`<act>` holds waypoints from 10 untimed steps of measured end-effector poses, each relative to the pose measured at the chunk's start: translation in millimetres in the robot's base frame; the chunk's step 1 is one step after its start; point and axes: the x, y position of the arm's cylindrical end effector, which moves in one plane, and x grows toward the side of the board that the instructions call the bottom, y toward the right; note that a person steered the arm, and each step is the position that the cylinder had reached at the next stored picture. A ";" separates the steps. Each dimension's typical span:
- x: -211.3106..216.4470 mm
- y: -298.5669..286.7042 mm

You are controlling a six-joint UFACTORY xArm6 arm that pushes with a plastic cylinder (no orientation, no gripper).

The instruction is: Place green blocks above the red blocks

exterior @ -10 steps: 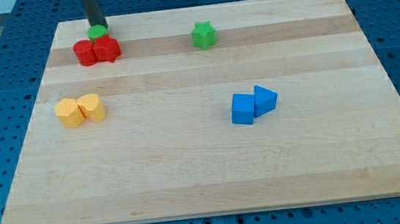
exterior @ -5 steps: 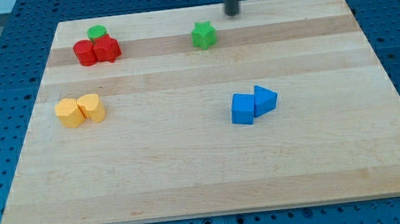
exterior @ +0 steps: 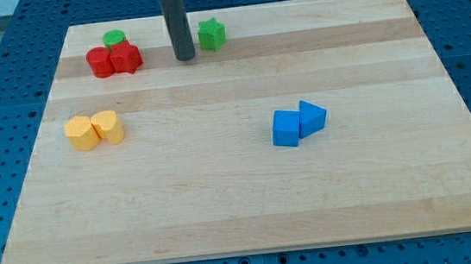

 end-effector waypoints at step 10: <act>-67.9 -30.3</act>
